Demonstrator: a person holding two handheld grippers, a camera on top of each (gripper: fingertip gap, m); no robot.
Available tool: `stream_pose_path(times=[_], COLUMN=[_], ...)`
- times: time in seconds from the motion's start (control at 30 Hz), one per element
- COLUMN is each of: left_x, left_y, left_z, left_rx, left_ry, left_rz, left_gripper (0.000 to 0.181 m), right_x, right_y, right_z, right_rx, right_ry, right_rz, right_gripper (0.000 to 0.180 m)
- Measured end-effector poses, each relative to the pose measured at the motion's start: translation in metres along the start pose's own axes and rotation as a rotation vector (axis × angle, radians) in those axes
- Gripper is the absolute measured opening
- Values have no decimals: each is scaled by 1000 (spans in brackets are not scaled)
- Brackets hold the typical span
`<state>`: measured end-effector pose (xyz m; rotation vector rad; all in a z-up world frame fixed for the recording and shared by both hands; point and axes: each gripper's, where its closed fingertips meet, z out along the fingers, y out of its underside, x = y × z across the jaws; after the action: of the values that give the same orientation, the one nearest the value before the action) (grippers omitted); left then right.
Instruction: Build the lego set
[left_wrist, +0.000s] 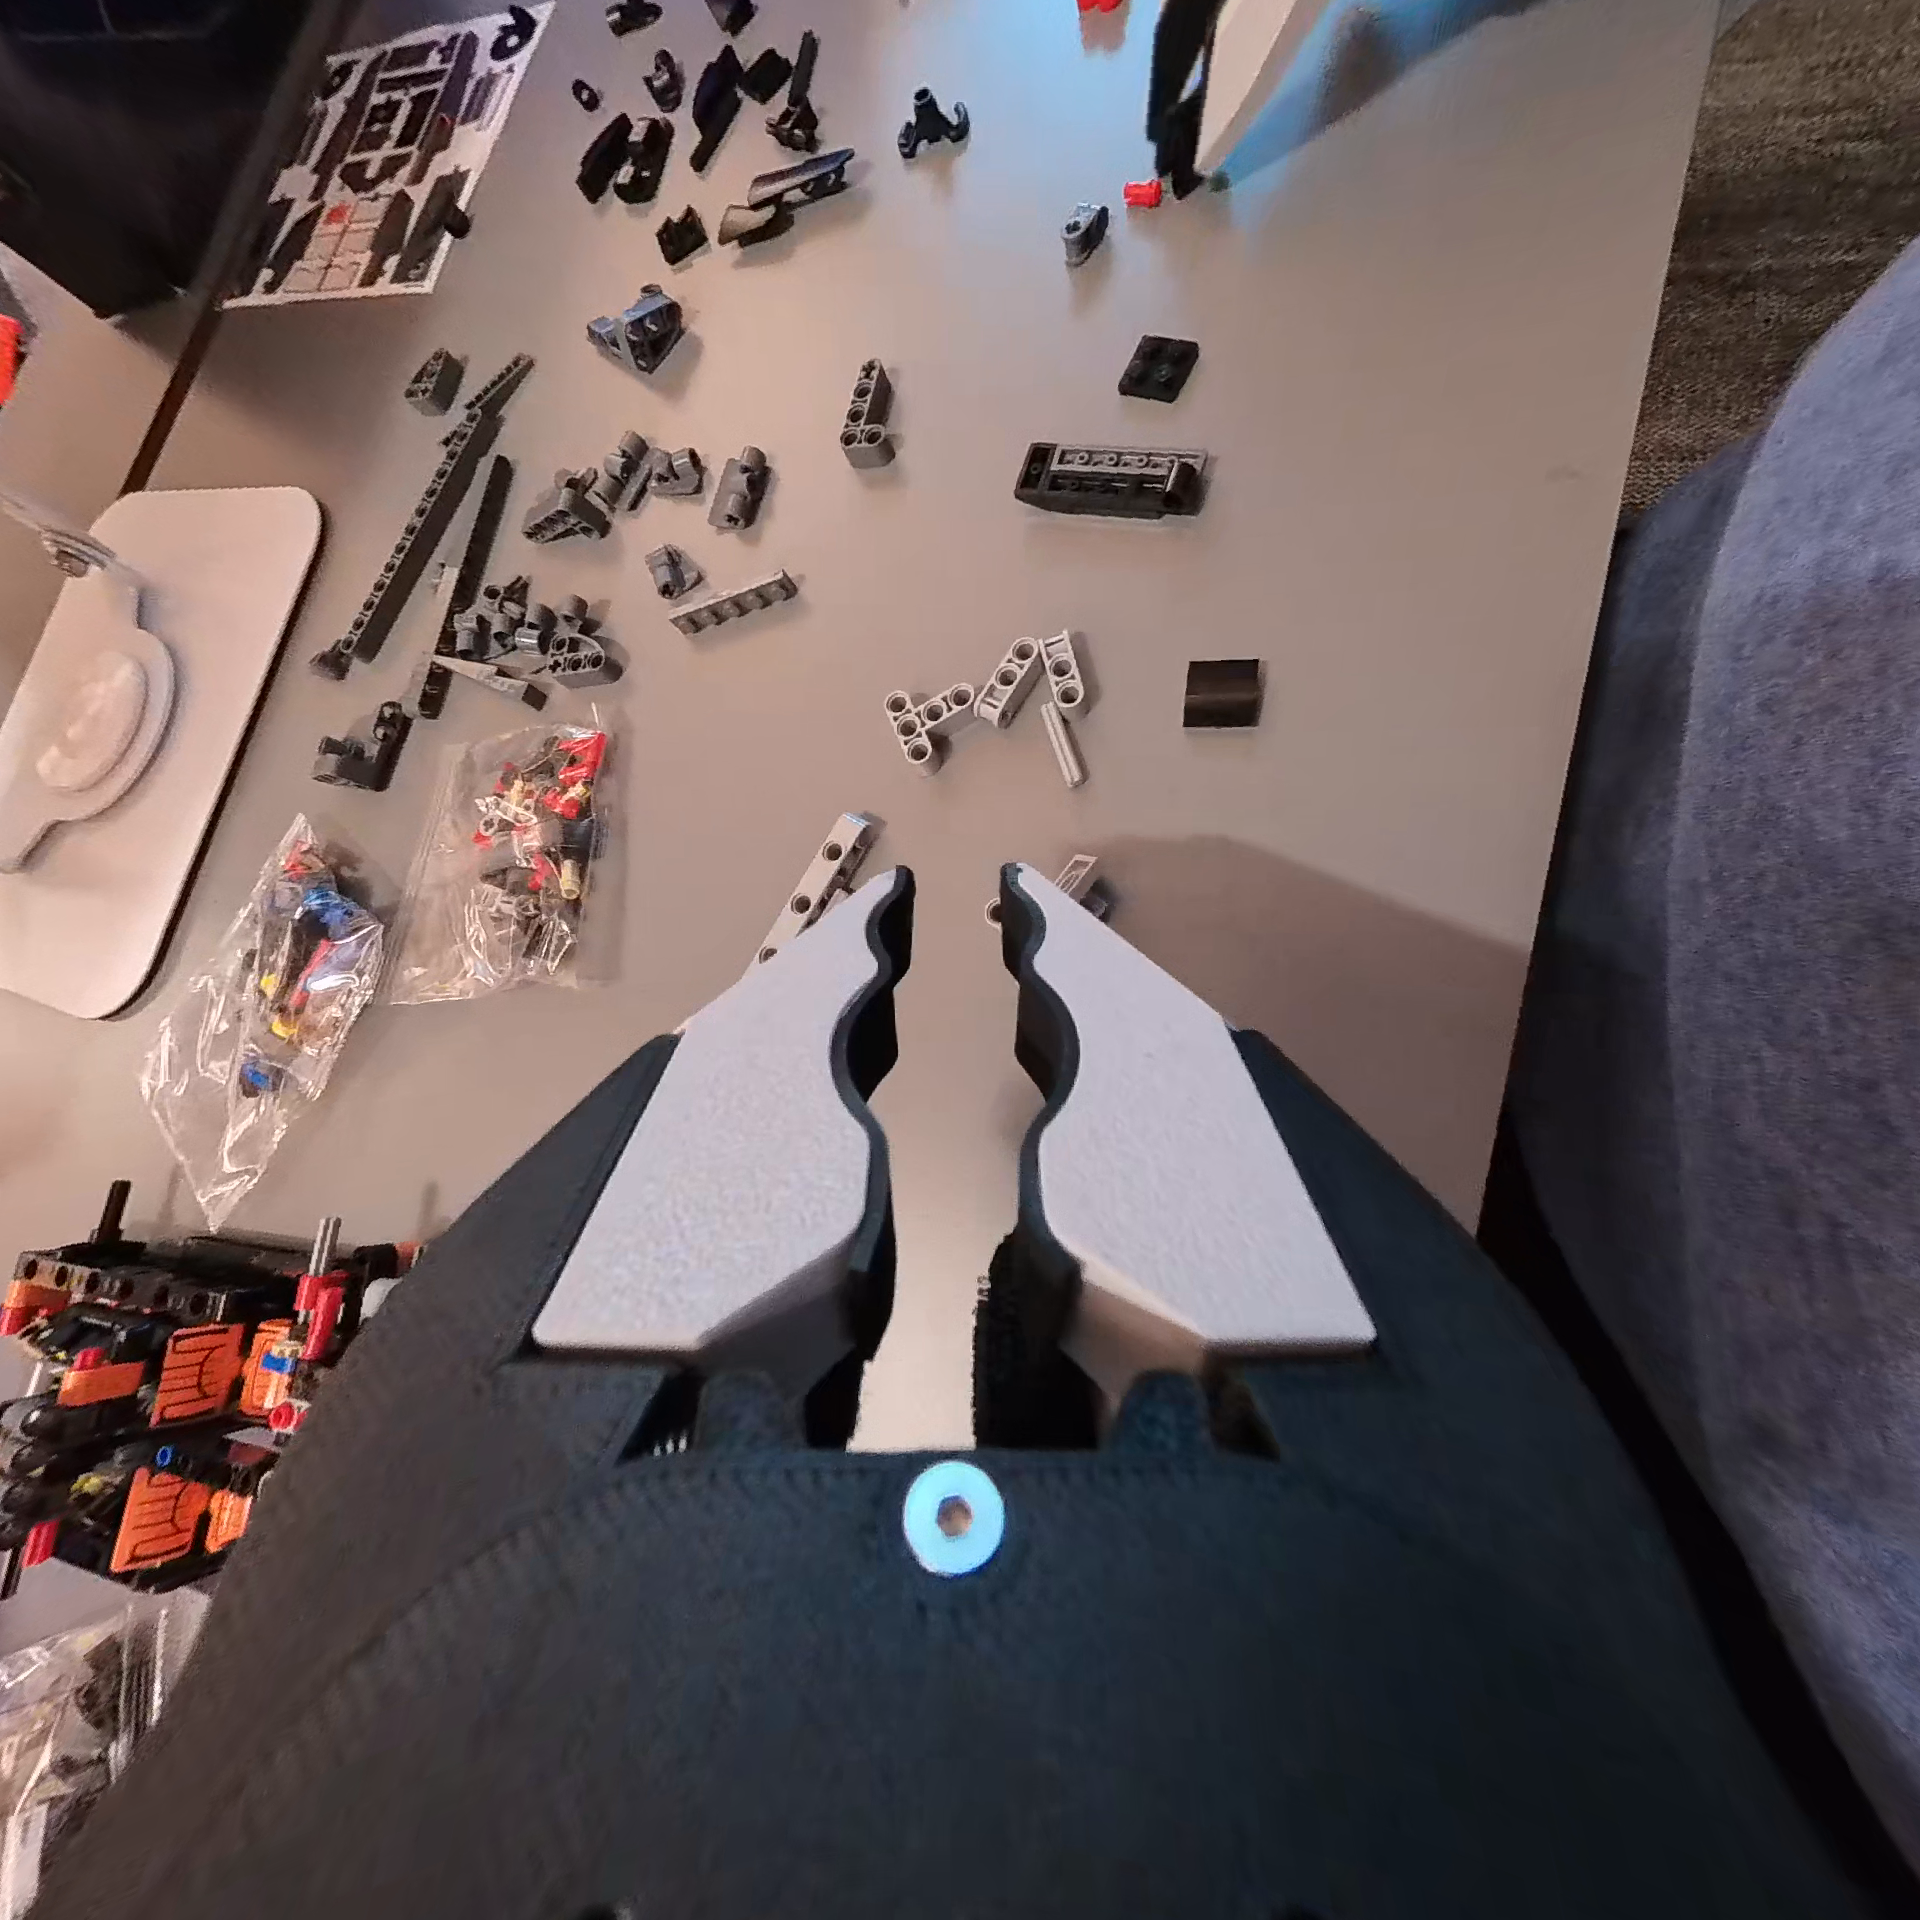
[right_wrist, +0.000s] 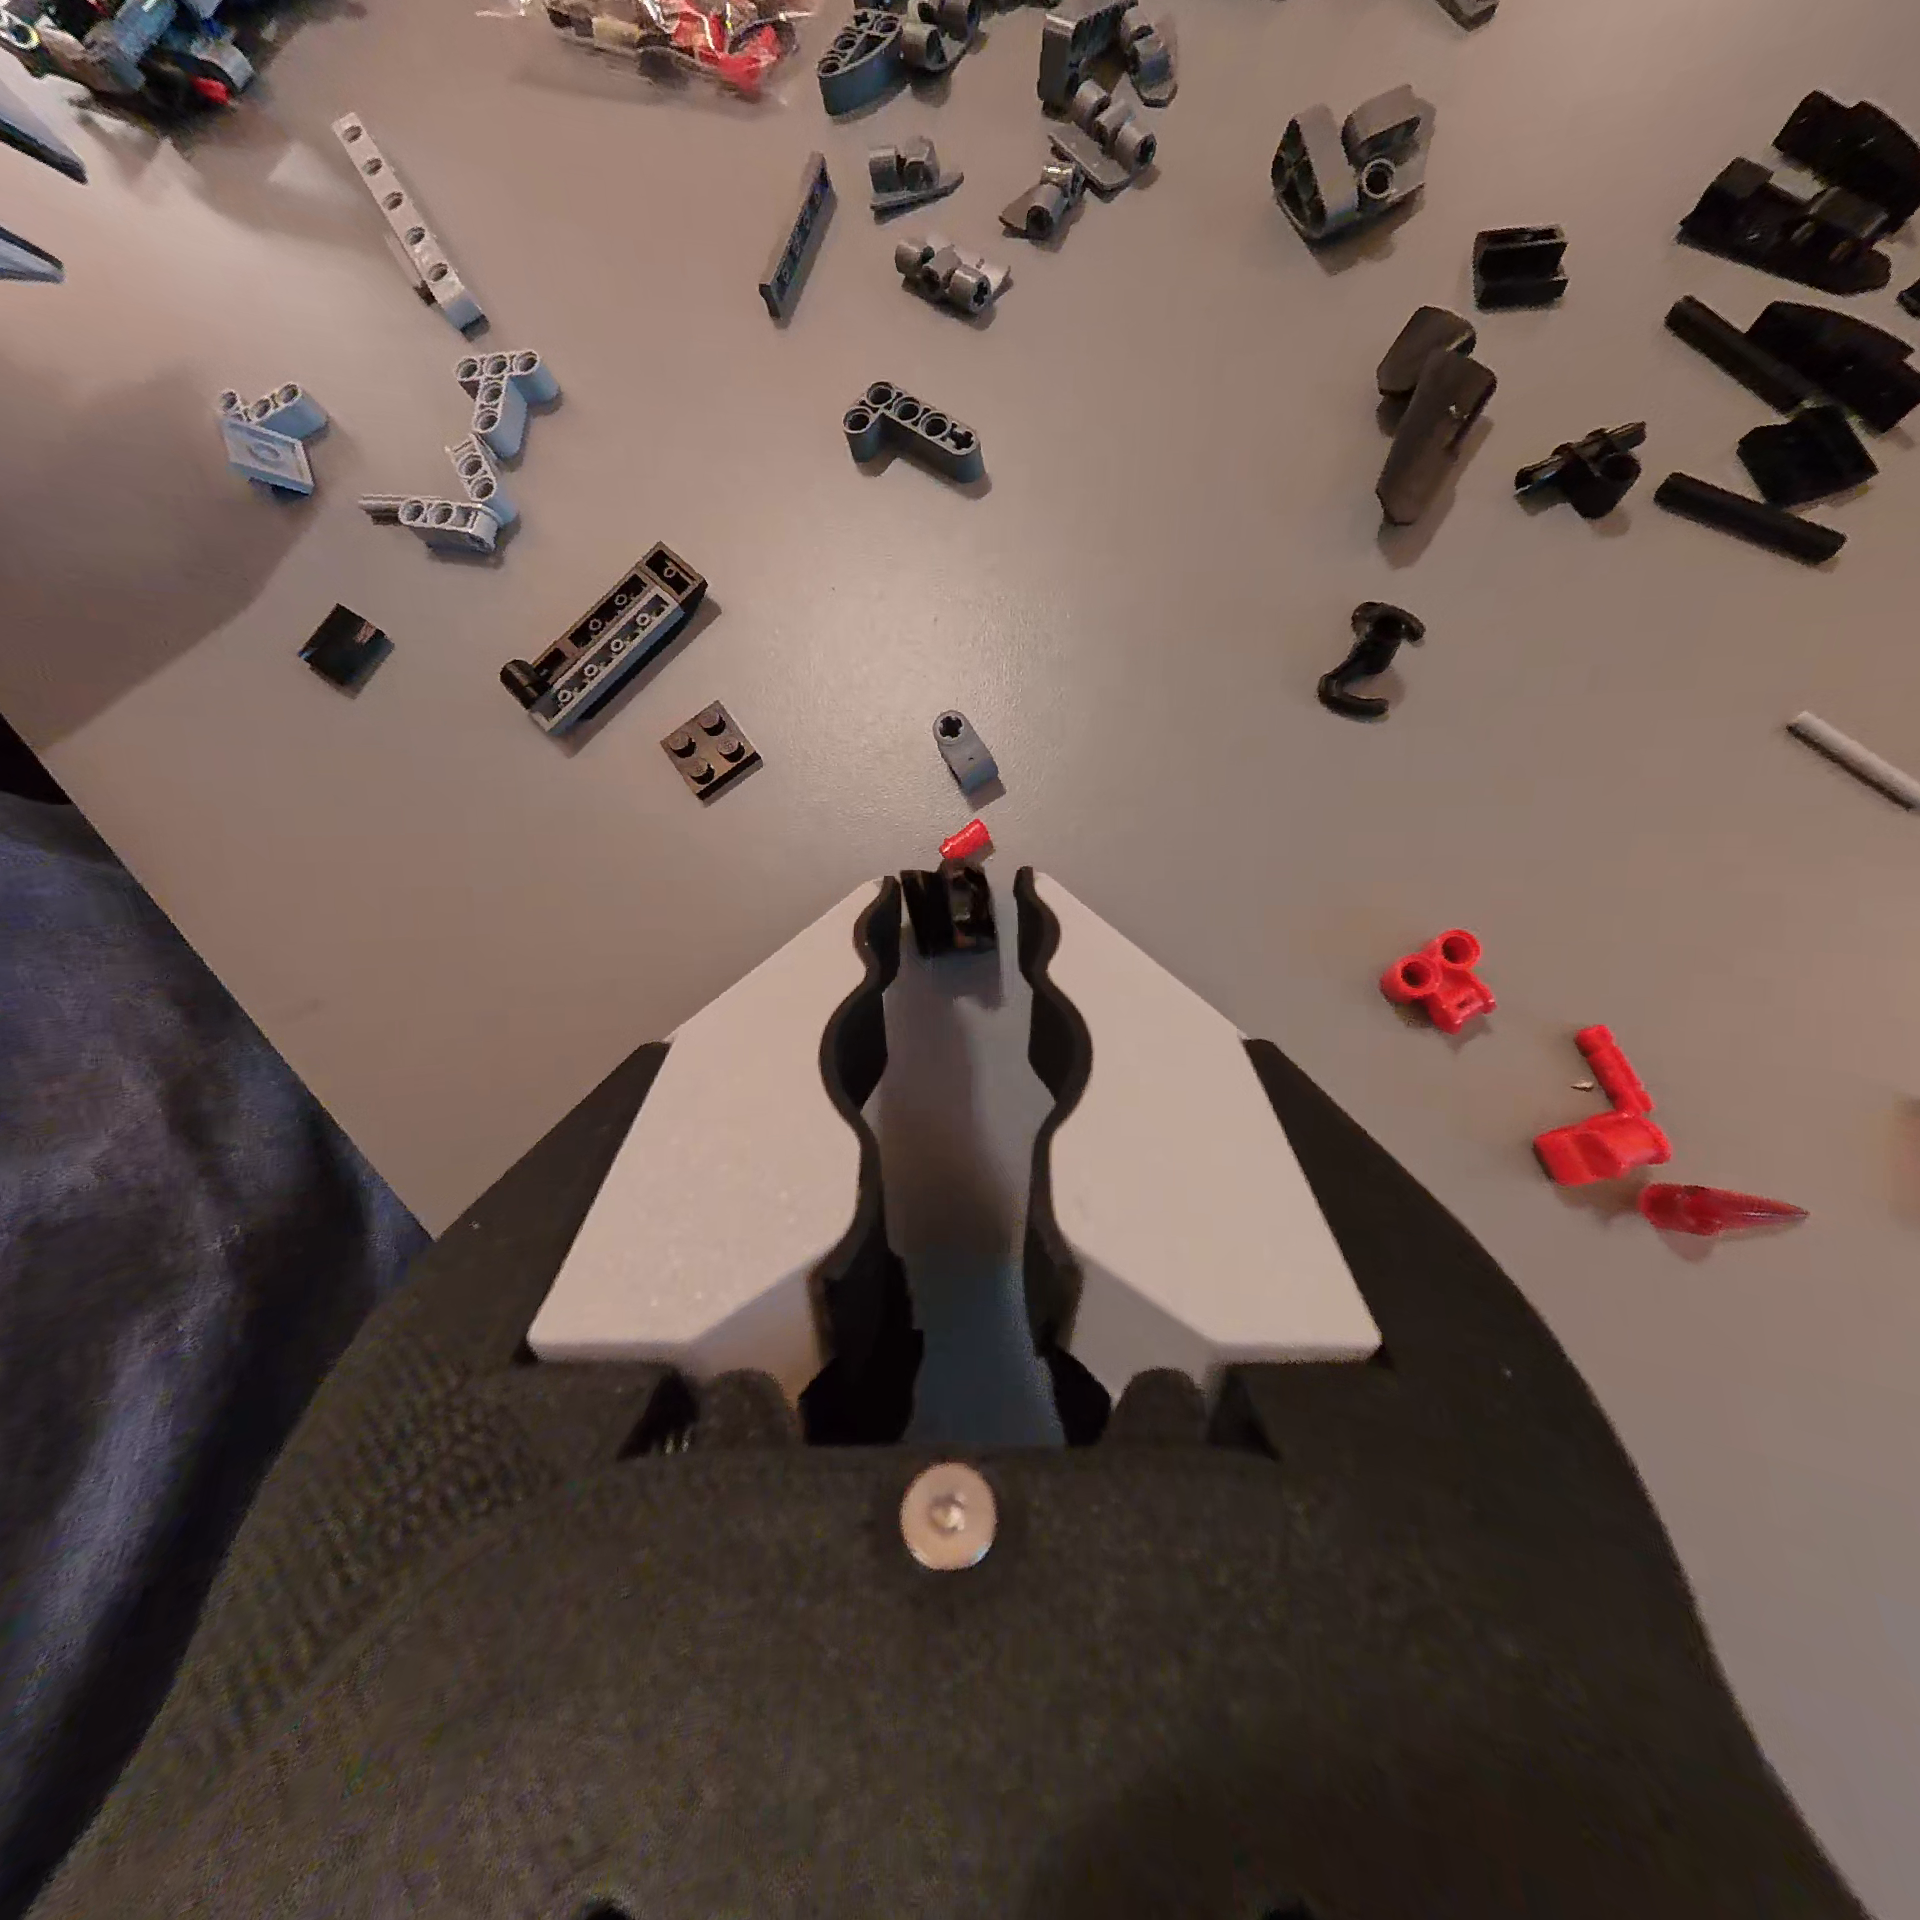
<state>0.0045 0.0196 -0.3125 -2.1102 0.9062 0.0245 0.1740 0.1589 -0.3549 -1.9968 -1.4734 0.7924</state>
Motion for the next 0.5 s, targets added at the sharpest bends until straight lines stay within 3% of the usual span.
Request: stream_pose_path(times=[0.23,0.5], left_x=[6,15], left_y=[-3,-14], left_z=[2,8], left_rx=[9,34], left_ry=[15,39], left_rz=[-6,9], left_gripper=[15,17], right_x=[-14,-44], right_y=[-18,-18], right_z=[-13,14], right_rx=[49,-37], right_ry=[27,-59], right_rz=[-145,-331], right_gripper=[24,30])
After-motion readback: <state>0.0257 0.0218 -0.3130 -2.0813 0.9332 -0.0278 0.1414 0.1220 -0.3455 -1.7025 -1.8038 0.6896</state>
